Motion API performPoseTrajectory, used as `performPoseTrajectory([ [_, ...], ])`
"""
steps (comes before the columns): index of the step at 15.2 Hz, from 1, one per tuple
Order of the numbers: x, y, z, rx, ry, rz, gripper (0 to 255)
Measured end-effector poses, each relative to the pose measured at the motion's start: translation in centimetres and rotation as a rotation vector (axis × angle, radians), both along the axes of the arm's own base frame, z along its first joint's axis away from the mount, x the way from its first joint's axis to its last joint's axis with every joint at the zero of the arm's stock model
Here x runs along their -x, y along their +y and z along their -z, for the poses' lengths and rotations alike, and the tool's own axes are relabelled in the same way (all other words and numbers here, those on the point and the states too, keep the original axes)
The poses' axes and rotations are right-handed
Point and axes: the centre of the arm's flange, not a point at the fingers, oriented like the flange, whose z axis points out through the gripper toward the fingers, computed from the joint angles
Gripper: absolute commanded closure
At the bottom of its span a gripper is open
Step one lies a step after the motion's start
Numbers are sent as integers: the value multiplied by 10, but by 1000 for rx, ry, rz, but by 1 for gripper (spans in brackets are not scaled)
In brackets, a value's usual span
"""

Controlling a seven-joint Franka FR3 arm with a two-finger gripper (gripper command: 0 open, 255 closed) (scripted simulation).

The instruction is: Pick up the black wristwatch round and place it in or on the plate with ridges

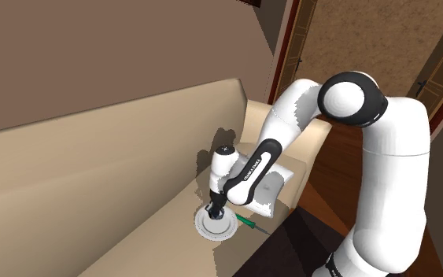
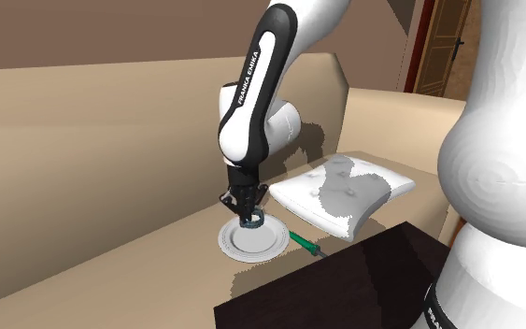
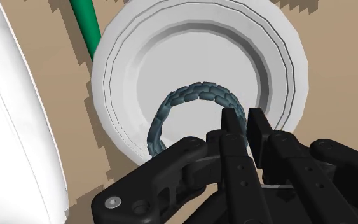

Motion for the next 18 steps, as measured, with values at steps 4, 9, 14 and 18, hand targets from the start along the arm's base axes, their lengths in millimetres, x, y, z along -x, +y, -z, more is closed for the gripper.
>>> performPoseTrajectory([
  [4,0,0,20,0,0,0,255],
  [9,0,-1,44,0,0,0,255],
  [14,1,1,46,-1,-1,-3,255],
  [18,0,0,47,0,0,-1,0],
])
